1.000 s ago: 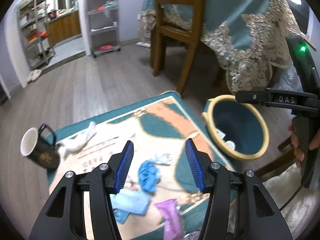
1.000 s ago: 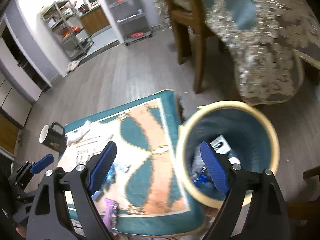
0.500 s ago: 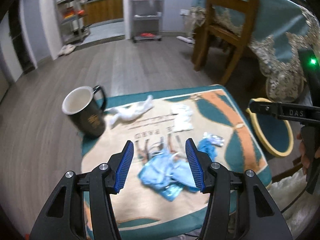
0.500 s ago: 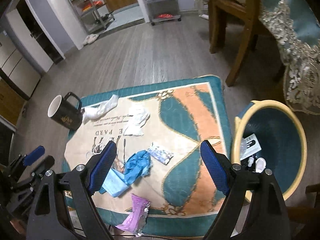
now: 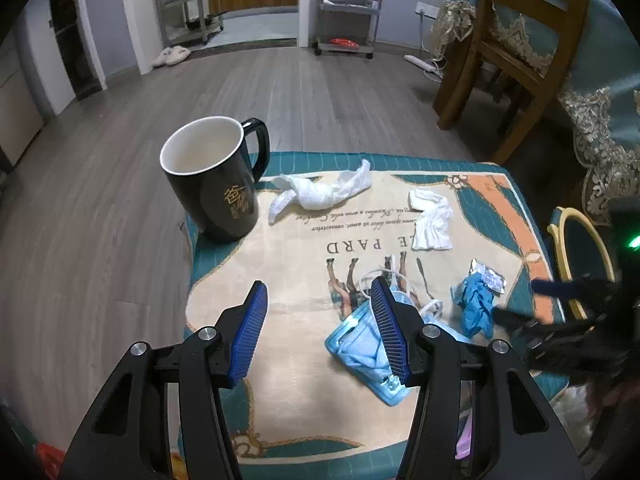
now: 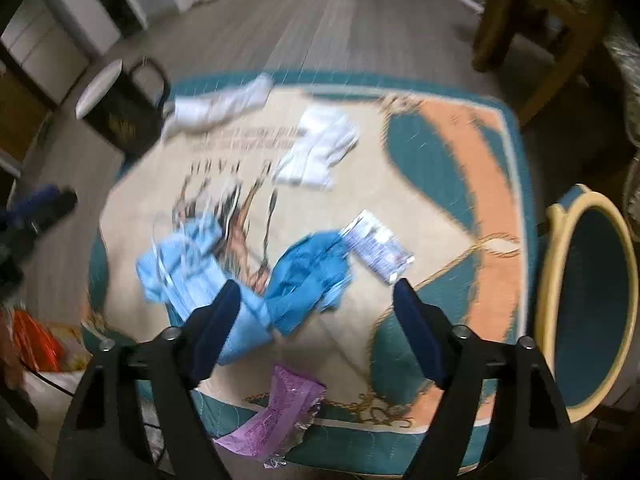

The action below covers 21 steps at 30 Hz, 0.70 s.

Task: Collect trash
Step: 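Move both open tools back over the cushion toward the blue items, then grasp the blue mask with the left tool while the right tool grasps the blue glove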

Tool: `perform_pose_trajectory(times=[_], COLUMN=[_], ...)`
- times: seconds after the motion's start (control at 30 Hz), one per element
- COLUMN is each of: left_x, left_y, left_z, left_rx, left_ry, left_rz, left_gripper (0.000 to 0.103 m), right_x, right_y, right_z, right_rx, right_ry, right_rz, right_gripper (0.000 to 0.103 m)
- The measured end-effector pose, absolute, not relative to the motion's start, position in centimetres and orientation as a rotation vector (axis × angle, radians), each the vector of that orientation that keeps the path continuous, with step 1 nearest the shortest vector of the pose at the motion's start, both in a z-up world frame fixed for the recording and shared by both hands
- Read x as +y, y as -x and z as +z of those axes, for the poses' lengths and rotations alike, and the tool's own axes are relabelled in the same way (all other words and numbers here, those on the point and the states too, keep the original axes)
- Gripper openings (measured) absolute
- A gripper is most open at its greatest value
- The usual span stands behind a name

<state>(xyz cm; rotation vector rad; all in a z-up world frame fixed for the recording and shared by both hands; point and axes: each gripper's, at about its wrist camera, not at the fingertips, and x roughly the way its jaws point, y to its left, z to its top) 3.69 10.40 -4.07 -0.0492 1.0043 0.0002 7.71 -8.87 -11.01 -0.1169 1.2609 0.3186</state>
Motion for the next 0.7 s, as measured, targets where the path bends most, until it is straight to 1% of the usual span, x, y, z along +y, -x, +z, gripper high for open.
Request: perform_pose_trajectory(times=[0.07,0.1,0.13,0.17,0.2,0.27,0.33,0.47,0.63,0.67,0.7], left_x=[10.1,10.0,9.7,9.5,9.3,8.8,8.3,6.5,3.4,3.0,2.7], left_y=[-3.8,-3.9,-3.9,-3.9,-3.9,-3.9,-3.9,-4.2,-4.5,-4.6,-4.7], left_z=[-4.2,-4.3,-4.4,-4.6,-4.7,-4.8,-5.0,-6.0,-8.3,-8.8,-9.2], left_rx=[1.008,1.011,1.016,1.02,1.023,1.029,1.038,1.076,1.144,1.157,1.166], left_ry=[0.046,0.046,0.042,0.039,0.031,0.026,0.023,-0.014,-0.148,-0.167,-0.18], left_rz=[-0.009,-0.016,-0.027,-0.033,-0.041,-0.058,-0.079,-0.146,-0.208,-0.212,-0.213], left_gripper=[0.056,0.056,0.056,0.056,0.056,0.056,0.056,0.056,0.055,0.054,0.05], right_x=[-8.2,-7.9,-7.7,-7.6,-7.5,-7.5,-7.7,-9.2,-10.9,-11.1,-11.5], right_y=[-7.6,-7.6,-7.6,-7.6,-7.6,-7.4,-7.2,-7.2,-7.5,-7.6,-7.7], right_z=[-12.3,-12.9,-13.4,-13.7,-14.0,-13.8,-12.9,-11.1,-9.9,-9.9,-9.7], right_rx=[1.302,1.321,1.331,1.34,1.351,1.349,1.327,1.286,1.263,1.263,1.261], right_ry=[0.148,0.165,0.175,0.183,0.186,0.189,0.181,0.111,0.071,0.067,0.057], right_rz=[0.33,0.333,0.335,0.338,0.344,0.359,0.375,0.374,0.368,0.364,0.358], right_gripper=[0.07,0.062,0.047,0.039,0.025,0.024,0.021,0.021,0.021,0.021,0.021])
